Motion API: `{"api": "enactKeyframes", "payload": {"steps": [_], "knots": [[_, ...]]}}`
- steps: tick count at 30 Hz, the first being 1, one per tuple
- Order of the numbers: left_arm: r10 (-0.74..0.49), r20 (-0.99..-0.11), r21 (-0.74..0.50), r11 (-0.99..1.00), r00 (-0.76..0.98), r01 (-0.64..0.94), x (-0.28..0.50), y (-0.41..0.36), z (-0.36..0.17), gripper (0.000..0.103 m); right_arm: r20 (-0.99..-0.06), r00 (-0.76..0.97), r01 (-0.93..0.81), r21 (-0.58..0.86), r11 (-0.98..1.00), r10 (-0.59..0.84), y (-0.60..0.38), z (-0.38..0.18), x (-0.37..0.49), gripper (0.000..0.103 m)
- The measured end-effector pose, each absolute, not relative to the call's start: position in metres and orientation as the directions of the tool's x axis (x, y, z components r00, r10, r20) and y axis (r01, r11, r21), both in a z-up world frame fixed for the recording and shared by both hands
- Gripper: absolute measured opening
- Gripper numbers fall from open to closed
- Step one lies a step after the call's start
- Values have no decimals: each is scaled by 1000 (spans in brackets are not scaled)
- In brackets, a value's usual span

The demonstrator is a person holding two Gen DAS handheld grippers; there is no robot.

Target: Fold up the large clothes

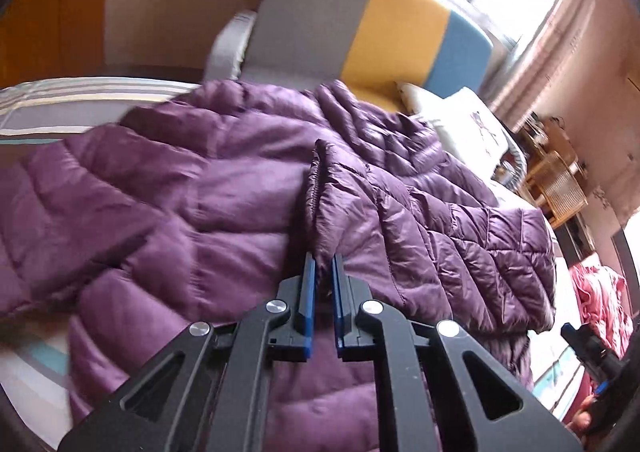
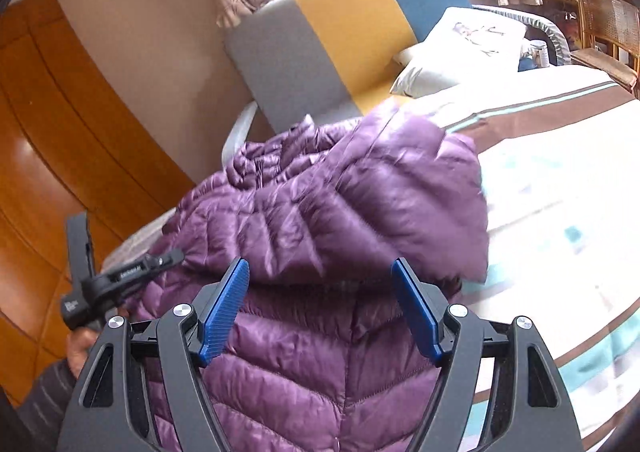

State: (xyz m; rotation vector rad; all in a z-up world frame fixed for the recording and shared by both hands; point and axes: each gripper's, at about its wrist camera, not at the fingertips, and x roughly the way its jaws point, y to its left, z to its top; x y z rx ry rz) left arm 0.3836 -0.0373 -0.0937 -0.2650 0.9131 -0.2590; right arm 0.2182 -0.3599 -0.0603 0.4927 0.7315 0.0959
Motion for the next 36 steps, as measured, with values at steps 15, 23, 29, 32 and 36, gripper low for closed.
{"api": "enactKeyframes", "payload": {"steps": [15, 23, 29, 32, 36], "knots": [[-269, -753, -289, 955, 601, 65, 359, -11, -111, 6, -777, 626, 226, 102, 969, -64, -335, -115, 320, 74], [-268, -759, -292, 955, 594, 59, 342, -12, -123, 7, -798, 592, 197, 4, 980, -115, -327, -137, 333, 77], [-214, -742, -253, 967, 635, 30, 337, -11, -107, 26, -795, 594, 199, -3, 980, -123, -327, -137, 334, 77], [-183, -729, -214, 976, 659, 35, 338, -15, -97, 27, -793, 594, 201, -19, 979, -137, -322, -136, 333, 77], [-114, -768, -141, 990, 630, 7, 355, -22, -105, 30, -791, 595, 203, -21, 979, -140, -320, -136, 332, 77]]}}
